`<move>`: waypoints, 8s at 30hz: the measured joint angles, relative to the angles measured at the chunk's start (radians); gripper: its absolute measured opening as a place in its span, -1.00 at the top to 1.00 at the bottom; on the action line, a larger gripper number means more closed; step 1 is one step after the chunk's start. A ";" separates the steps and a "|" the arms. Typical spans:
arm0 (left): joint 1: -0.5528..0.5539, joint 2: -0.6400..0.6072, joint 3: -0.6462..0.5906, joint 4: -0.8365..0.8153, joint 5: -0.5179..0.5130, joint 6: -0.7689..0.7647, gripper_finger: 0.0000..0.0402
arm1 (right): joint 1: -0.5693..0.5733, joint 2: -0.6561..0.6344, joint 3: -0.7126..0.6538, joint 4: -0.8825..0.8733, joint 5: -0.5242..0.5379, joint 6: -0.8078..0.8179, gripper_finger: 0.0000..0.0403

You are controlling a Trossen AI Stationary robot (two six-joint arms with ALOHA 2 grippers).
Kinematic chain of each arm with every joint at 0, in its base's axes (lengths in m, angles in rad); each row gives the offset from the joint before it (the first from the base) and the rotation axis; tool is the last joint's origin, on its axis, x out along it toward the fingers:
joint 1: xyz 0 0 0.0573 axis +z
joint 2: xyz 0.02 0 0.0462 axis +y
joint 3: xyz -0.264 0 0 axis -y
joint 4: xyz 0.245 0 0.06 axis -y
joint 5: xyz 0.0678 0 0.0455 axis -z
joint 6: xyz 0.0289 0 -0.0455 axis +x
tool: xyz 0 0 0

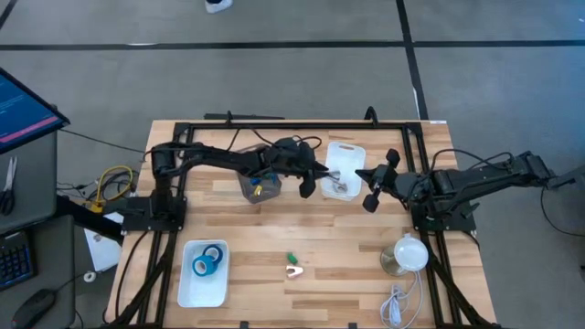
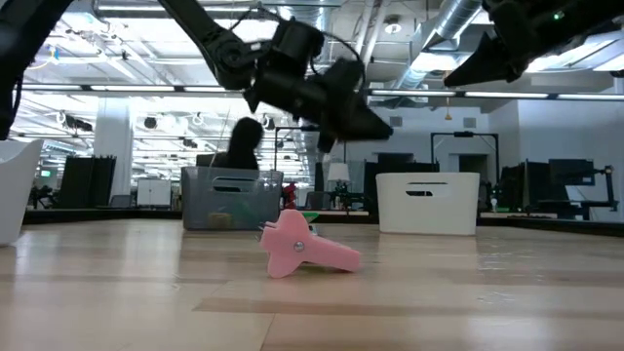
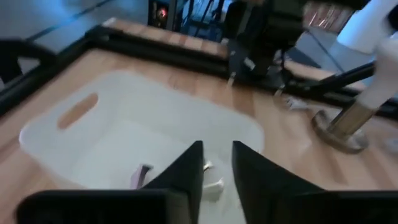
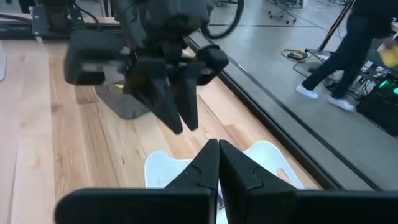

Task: Pick and place Stapler, Stapler remover, tape
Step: Put the green stapler into the black bin

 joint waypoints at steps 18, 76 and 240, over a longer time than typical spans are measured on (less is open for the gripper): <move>-0.090 -0.376 -0.001 -0.299 -0.003 0.025 0.99 | 0.000 0.000 0.000 0.087 0.000 -0.029 1.00; -0.255 -0.653 -0.002 -0.767 -0.139 -0.032 0.99 | 0.000 0.000 0.000 0.154 0.051 -0.063 1.00; -0.459 -0.036 -0.182 -0.259 0.086 0.123 0.34 | 0.046 0.216 0.000 0.282 -0.131 -0.024 1.00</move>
